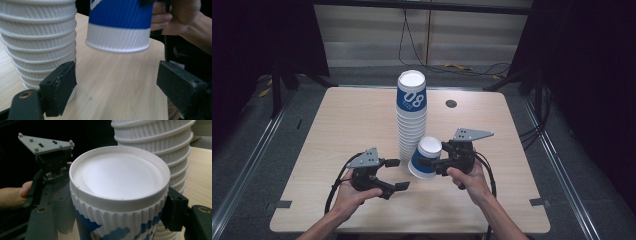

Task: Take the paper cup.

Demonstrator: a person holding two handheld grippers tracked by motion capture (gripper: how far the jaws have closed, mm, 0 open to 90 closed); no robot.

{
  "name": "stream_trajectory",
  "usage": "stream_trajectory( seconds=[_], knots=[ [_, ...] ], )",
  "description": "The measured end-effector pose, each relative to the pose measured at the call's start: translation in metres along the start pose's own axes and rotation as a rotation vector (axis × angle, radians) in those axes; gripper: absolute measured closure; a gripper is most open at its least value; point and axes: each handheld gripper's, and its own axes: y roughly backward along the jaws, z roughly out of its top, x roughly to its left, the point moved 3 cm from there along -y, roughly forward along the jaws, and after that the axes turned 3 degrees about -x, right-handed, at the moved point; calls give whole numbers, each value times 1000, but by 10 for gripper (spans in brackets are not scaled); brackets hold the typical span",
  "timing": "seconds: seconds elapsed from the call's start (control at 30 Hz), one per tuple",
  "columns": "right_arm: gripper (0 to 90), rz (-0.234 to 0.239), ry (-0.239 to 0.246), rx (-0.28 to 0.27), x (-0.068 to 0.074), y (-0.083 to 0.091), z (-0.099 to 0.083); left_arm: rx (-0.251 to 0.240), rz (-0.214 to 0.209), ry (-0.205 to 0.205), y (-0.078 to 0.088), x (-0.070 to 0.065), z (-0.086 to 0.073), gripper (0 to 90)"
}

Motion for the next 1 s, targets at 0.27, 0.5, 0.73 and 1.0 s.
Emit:
stream_trajectory(
  seconds=[0.27,0.5,0.73,1.0],
  knots=[
    [279,56,13,25,8,-12,-9,-5,-11,-10,-3,-1,-2,158],
    [280,72,-11,31,12,-21,-13,-7,-3,10,-10,-2,-9,158],
    [282,86,-21,33,14,-26,-16,-14,-21,29,-13,-3,-10,149],
    [284,106,-38,32,19,-34,-22,0,-36,26,-16,-3,-12,115]
  ],
)
